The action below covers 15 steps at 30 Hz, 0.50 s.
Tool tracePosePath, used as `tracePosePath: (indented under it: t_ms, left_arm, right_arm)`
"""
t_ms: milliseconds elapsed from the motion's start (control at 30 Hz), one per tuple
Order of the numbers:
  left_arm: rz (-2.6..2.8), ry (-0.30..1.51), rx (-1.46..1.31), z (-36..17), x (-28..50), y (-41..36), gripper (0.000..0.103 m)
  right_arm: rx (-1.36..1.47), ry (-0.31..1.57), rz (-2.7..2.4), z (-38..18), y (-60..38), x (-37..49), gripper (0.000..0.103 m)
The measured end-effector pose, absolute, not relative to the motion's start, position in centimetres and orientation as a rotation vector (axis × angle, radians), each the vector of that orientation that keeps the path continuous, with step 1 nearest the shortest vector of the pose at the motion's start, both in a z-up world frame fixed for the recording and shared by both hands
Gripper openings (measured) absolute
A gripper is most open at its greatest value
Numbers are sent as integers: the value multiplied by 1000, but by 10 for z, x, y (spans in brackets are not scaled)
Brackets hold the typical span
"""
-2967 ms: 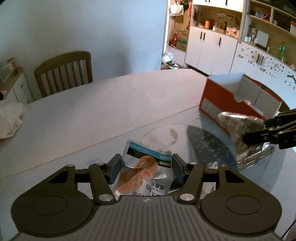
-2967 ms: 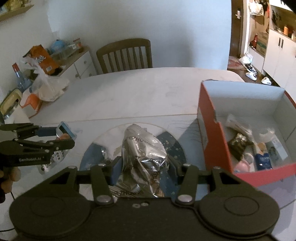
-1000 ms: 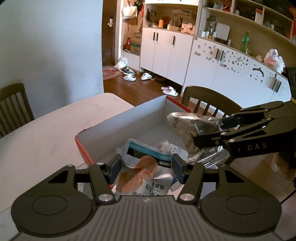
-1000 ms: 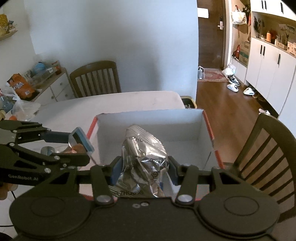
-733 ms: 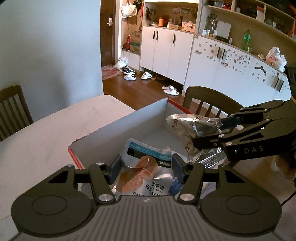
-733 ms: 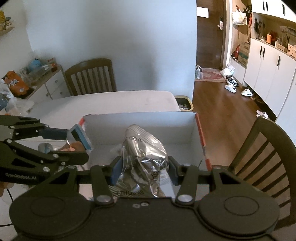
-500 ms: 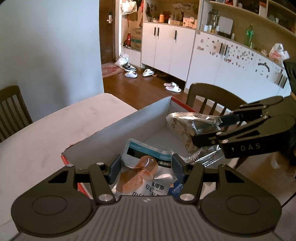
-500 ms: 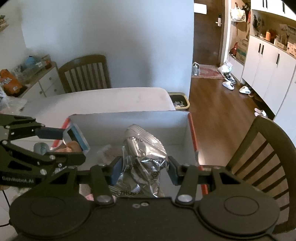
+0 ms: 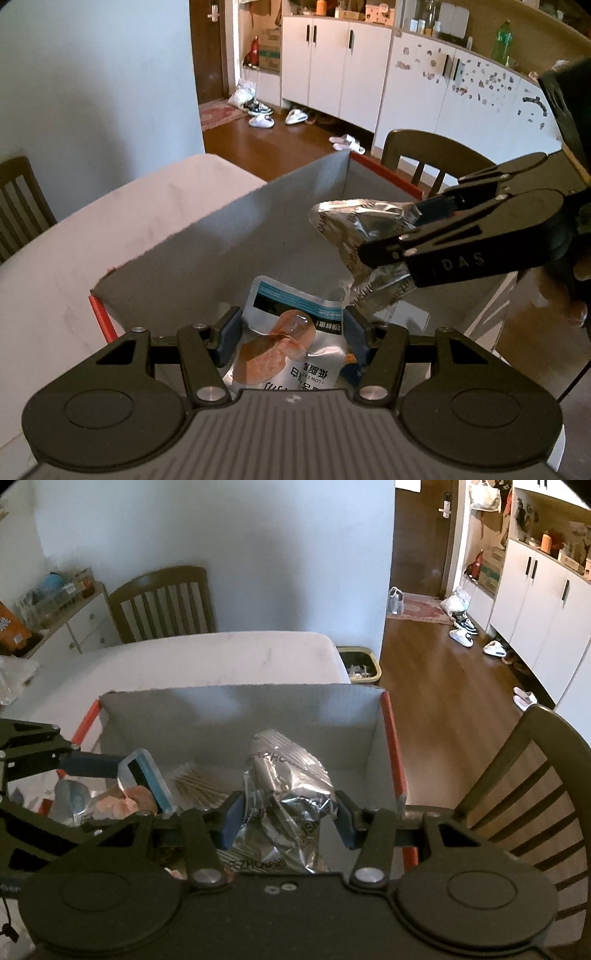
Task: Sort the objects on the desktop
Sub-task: 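Carry the snack packet and foil bag over the red shoebox with both tools, then open right tool to drop the foil bag while left tool lowers the snack packet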
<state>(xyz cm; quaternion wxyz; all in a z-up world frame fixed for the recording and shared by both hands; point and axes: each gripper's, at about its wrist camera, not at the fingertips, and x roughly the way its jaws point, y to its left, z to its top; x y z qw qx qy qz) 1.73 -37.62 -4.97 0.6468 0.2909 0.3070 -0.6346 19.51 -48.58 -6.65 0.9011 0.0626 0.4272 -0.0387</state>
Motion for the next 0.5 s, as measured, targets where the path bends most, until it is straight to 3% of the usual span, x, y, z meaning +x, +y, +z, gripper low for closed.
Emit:
tracePosePath:
  t_ms: [500]
  left_arm:
    - [-1425,814,720,-75,26,-394,58]
  right_arm:
    - [79,993,-58,-91,-470,227,51]
